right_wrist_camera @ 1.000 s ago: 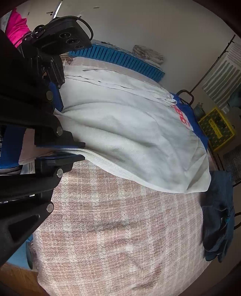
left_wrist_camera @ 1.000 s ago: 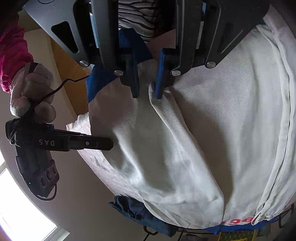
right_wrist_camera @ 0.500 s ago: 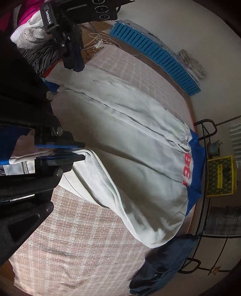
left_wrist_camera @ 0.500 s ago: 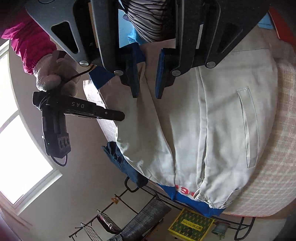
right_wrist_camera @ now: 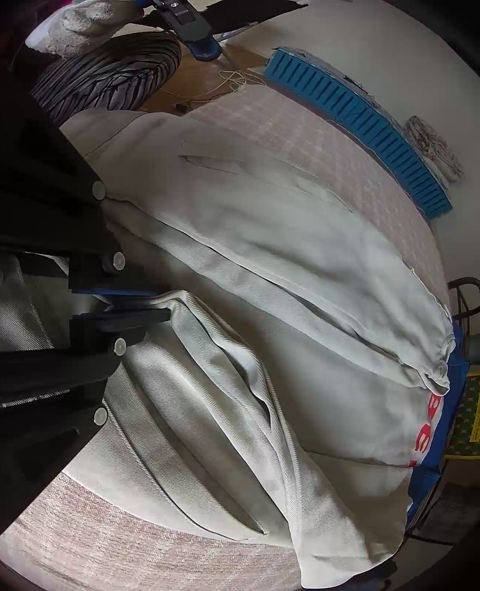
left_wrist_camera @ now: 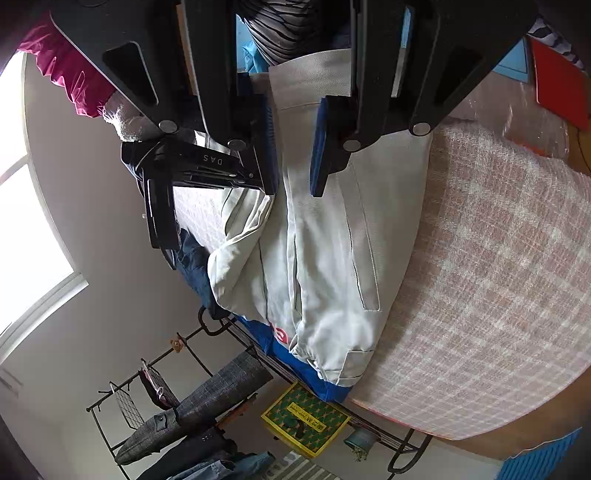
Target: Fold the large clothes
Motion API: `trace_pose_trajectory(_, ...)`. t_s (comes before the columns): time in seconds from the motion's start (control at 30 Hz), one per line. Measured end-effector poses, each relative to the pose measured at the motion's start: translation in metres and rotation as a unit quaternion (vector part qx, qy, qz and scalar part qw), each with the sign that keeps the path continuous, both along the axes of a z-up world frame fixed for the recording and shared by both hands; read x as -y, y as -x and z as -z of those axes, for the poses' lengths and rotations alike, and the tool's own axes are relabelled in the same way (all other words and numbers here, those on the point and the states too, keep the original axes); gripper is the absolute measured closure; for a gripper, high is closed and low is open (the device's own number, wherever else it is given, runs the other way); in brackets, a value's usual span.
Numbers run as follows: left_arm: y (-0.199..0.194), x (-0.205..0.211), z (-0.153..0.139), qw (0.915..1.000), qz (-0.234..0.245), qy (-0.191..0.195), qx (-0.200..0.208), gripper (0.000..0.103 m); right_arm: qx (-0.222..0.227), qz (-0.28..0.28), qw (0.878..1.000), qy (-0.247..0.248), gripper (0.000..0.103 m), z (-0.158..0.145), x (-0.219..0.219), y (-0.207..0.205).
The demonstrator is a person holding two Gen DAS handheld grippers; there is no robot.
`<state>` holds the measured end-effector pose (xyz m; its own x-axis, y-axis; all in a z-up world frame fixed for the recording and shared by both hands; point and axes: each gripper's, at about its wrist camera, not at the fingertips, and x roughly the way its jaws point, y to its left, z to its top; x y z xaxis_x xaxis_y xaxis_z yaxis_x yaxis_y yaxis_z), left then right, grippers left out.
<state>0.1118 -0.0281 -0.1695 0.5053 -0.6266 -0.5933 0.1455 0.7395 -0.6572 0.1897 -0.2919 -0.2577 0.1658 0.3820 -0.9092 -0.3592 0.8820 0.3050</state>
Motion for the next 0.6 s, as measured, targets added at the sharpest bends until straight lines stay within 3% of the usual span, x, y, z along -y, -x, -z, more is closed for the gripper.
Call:
trace_pose_trajectory(0.03,-0.001,0.004,0.001,1.0,0.004,0.0,-0.002,0.088,-0.01,0.009,1.0,-0.025,0.091,-0.002,0.008,0.001)
trace_pose_trajectory(0.13,-0.005,0.023,0.002,0.9997,0.025,-0.004,-0.002,0.088,-0.015,0.031,0.994,-0.106,0.069,-0.02,0.032,0.01)
trace_pose_trajectory(0.2,-0.007,0.036,0.0,0.9992,0.04,-0.004,0.001,0.088,0.0,0.038,0.986,-0.162,0.069,-0.037,0.054,0.021)
trace_pose_trajectory(0.27,-0.009,0.051,-0.001,0.9983,0.058,-0.008,0.003,0.071,0.018,0.052,0.979,-0.195,0.066,-0.051,0.077,0.031)
trace_pose_trajectory(0.33,-0.012,0.067,0.0,0.9977,0.068,-0.007,0.003,0.059,0.039,0.079,0.977,-0.197,0.059,-0.06,0.104,0.035)
trace_pose_trajectory(0.4,-0.013,0.085,0.0,0.9961,0.088,-0.007,0.003,0.059,0.056,0.117,0.973,-0.191,0.05,-0.062,0.133,0.034)
trace_pose_trajectory(0.6,-0.036,0.133,-0.021,0.9917,0.127,-0.011,0.018,0.059,0.057,0.23,0.953,-0.186,0.05,-0.042,0.214,0.007)
